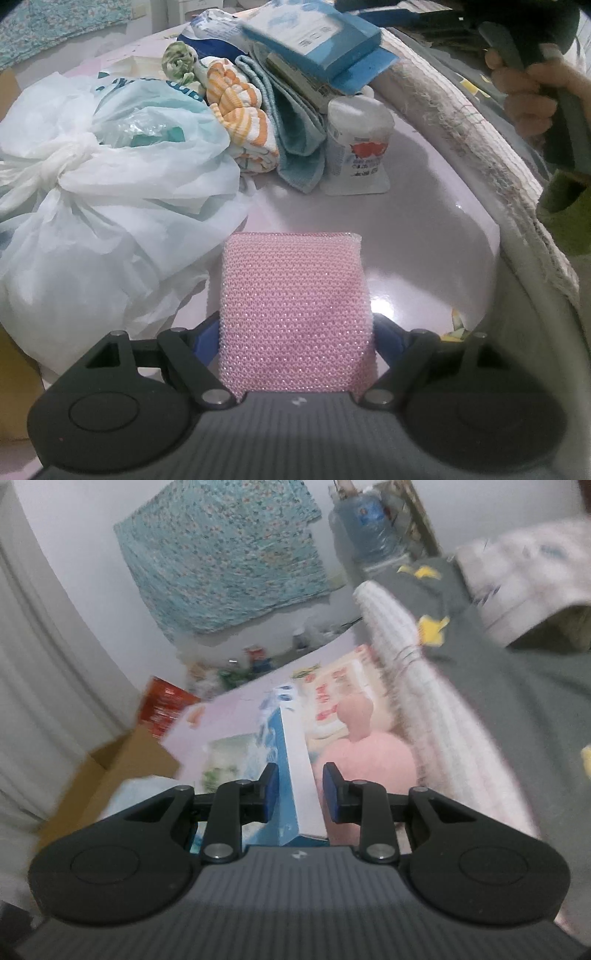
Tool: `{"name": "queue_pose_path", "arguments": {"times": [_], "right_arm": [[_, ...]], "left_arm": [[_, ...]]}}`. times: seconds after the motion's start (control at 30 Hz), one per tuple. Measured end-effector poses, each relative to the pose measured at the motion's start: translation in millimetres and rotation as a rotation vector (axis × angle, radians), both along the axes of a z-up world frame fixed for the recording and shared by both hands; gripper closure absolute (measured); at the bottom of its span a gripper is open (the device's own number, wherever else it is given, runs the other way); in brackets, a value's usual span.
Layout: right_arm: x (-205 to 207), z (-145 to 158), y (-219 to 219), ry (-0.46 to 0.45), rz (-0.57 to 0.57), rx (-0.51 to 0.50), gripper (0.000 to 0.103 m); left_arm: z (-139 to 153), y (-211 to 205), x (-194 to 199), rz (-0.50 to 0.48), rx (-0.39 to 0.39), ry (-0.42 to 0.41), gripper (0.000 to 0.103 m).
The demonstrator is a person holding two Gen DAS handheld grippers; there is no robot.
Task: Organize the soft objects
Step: 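Lift the pink sponge with the left gripper while the right gripper grasps the blue box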
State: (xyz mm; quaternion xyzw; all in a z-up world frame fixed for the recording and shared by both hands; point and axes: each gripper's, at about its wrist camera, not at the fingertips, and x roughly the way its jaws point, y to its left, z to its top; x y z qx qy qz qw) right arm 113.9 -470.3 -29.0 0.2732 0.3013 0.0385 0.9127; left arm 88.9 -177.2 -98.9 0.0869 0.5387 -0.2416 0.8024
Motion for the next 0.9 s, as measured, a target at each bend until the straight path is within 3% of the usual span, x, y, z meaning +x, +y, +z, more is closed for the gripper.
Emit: {"name": "queue_pose_path", "arguments": {"times": [0.07,0.2,0.3,0.37,0.43,0.5,0.53,0.57,0.73,0.9], "right_arm": [[3,-4,-2,0.02,0.015,0.051,0.076],[14,-8,11,0.058,0.058,0.023,0.075],[19,-10,18,0.087,0.105,0.015,0.066],[24,-11,23,0.092,0.125,0.016,0.053],[27,-10,28,0.095,0.131,0.005,0.053],[30,-10,33,0.108,0.132,-0.005,0.057],[30,-10,35,0.116,0.127,-0.014,0.071],[29,-9,35,0.119,0.126,-0.016,0.078],[7,3,33,0.048,0.091,-0.005,0.083],[-31,17,12,-0.037,0.006,0.083,0.085]], "left_arm": [[0,0,1,0.002,0.004,-0.001,0.02],[-1,0,1,0.007,0.01,-0.002,0.02],[-2,-2,1,0.007,0.016,-0.005,0.019],[-2,-2,2,0.009,0.018,-0.003,0.019],[-2,-3,2,0.011,0.017,-0.003,0.019],[-2,-5,2,0.01,0.019,-0.006,0.02],[-2,-4,2,0.009,0.02,-0.009,0.02],[-2,-5,2,0.009,0.02,-0.012,0.02],[-1,0,0,0.019,0.003,-0.033,0.022],[8,3,-6,0.008,-0.045,-0.056,0.023]]}}
